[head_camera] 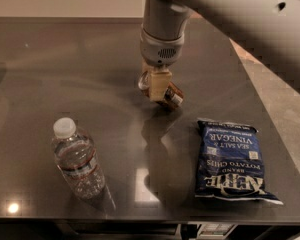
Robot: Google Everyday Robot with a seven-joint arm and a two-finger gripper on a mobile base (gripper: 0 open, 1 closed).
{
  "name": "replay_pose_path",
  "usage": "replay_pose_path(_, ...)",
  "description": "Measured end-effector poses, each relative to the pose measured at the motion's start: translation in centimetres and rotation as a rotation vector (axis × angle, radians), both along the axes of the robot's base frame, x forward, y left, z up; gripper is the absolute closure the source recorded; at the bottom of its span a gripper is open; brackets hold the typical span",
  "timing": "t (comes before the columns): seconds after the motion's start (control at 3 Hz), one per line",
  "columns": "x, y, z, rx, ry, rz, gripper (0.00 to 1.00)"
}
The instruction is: Knock orange can over
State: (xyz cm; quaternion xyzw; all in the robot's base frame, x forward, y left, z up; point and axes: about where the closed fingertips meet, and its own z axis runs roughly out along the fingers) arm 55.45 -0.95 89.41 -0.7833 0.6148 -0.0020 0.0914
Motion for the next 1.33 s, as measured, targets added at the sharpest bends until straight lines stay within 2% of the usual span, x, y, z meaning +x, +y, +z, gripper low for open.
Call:
replay_pose_path(0.33, -0.3, -0.7, -1.2, -0.097, -0.029, 0.045, 0.84)
replay_pose_path(0.67, -1.0, -1.1, -1.9, -0.163, -0.042, 0.095, 0.6)
replay_pose_path(1.33, -3.7, -1.2, -2.4, -0.184, -0.009, 0.199, 0.13)
